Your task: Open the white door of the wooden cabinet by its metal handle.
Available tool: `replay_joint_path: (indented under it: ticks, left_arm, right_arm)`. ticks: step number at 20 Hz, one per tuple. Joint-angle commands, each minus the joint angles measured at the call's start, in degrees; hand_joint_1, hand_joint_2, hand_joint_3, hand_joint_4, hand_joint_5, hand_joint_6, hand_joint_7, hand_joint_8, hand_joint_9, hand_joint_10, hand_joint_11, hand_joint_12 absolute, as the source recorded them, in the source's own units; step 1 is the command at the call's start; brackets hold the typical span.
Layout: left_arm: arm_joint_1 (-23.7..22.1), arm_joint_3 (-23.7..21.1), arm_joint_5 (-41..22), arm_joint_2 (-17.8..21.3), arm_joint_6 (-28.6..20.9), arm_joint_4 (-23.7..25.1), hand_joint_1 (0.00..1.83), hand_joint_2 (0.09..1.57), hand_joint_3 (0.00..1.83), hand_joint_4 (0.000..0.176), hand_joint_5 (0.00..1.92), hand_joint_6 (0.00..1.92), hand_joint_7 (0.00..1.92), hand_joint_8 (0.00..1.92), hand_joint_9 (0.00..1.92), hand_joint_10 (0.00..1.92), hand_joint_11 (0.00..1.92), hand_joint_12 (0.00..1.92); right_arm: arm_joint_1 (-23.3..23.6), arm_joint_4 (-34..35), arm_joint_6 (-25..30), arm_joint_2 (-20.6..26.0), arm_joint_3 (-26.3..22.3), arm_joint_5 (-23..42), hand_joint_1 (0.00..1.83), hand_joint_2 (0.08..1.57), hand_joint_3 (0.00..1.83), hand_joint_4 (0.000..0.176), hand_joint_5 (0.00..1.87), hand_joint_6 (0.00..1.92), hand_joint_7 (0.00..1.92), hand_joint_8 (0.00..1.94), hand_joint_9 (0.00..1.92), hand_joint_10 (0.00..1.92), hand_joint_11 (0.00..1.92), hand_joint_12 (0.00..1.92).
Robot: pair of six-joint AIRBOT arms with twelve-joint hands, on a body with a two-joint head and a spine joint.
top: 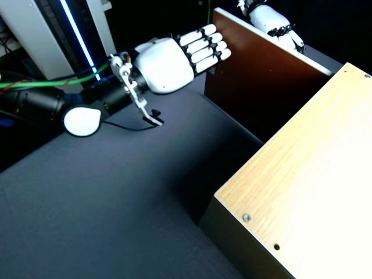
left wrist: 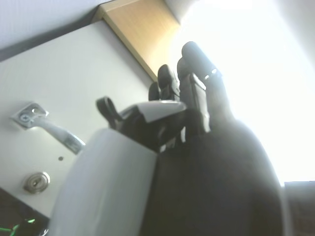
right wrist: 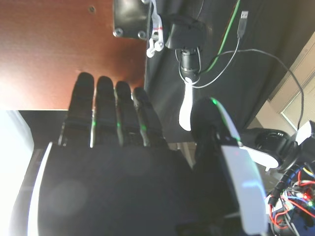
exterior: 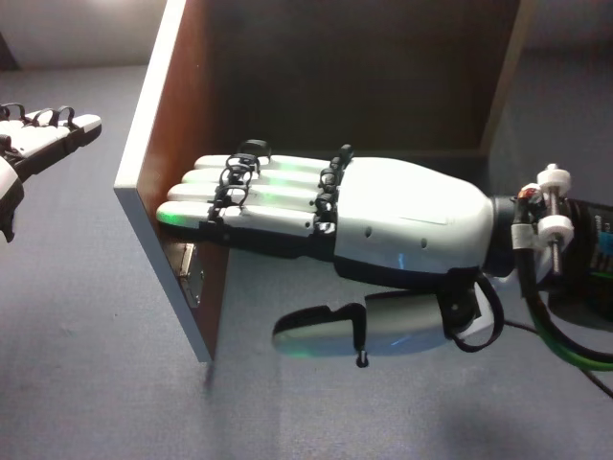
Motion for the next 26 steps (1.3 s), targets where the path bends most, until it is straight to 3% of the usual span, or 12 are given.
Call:
replay_joint_path:
  ticks: [1,7,10,13,14,15,16,18,21,26]
  left_arm:
    - [-0.3,-0.05,-7.51,0.35,-0.03,-0.37,1.83,1.54,0.97,0.02,0.23,0.0,0.35,0.0,0.45,0.04,0.0,1.44]
    - [-0.06,-0.33,-8.04,0.43,-0.11,-0.44,1.83,1.54,0.98,0.02,0.23,0.0,0.35,0.0,0.45,0.04,0.0,1.44]
    - [-0.02,-0.37,-8.1,0.48,-0.11,-0.5,1.83,1.54,0.98,0.02,0.23,0.0,0.35,0.0,0.45,0.04,0.0,1.44]
    - [0.24,-0.41,-8.18,0.53,-0.2,-0.73,1.83,1.54,0.98,0.02,0.23,0.0,0.36,0.0,0.45,0.04,0.0,1.44]
    - [0.46,-0.43,-8.42,0.59,-0.51,-0.84,1.83,1.54,0.98,0.02,0.23,0.0,0.36,0.0,0.45,0.04,0.0,1.44]
    - [0.61,-0.48,-8.53,0.64,-0.56,-0.88,0.37,1.34,0.37,0.0,0.06,0.0,0.07,0.0,0.09,0.01,0.0,0.5]
    - [0.81,-0.63,-8.81,0.75,-0.68,-0.88,0.07,1.3,0.12,0.0,0.01,0.0,0.01,0.0,0.02,0.0,0.0,0.1]
    - [1.48,-1.09,-9.64,1.14,-0.82,-0.88,0.04,1.38,0.02,0.0,0.0,0.0,0.0,0.0,0.0,0.0,0.01,0.01]
    - [2.49,-1.82,-11.29,1.78,-1.15,-0.88,0.01,1.35,0.0,0.0,0.0,0.0,0.0,0.0,0.0,0.0,0.02,0.01]
    - [3.89,-2.76,-13.65,2.59,-1.89,-0.8,0.0,1.36,0.0,0.0,0.03,0.01,0.0,0.0,0.0,0.0,0.04,0.02]
  right_arm:
    - [0.51,2.76,0.27,0.35,-0.52,6.46,0.44,1.38,0.0,0.0,0.01,0.0,0.0,0.0,0.0,0.0,0.0,0.0]
    - [0.42,3.33,0.27,1.41,-1.45,6.62,0.36,1.39,0.0,0.0,0.04,0.01,0.04,0.01,0.0,0.0,0.0,0.0]
    - [-0.37,4.92,0.27,2.84,-1.53,7.41,0.19,1.43,0.01,0.0,0.0,0.0,0.0,0.0,0.0,0.0,0.0,0.0]
    - [-1.73,7.96,0.02,5.47,-1.52,7.87,0.18,1.44,0.01,0.0,0.0,0.0,0.0,0.0,0.0,0.0,0.0,0.0]
    - [-2.31,9.34,-0.5,6.92,-1.52,7.96,0.08,1.46,0.02,0.0,0.0,0.0,0.0,0.0,0.0,0.0,0.0,0.0]
    - [-2.78,10.55,-1.12,7.93,-1.52,7.96,0.01,1.47,0.01,0.0,0.0,0.0,0.0,0.0,0.0,0.0,0.0,0.0]
    - [-3.35,11.93,-1.95,9.08,-1.53,7.96,0.0,1.47,0.01,0.0,0.0,0.0,0.0,0.0,0.0,0.0,0.0,0.0]
    - [-4.56,15.56,-4.26,11.75,-1.65,8.14,0.0,1.45,0.0,0.0,0.0,0.0,0.0,0.0,0.0,0.0,0.0,0.0]
    - [-7.42,21.71,-7.72,16.88,-2.32,9.8,0.0,1.44,0.0,0.0,0.0,0.0,0.0,0.0,0.0,0.0,0.0,0.0]
    - [-11.97,29.66,-9.59,20.6,-3.32,15.62,0.0,1.47,0.01,0.0,0.0,0.0,0.0,0.0,0.0,0.0,0.0,0.0]
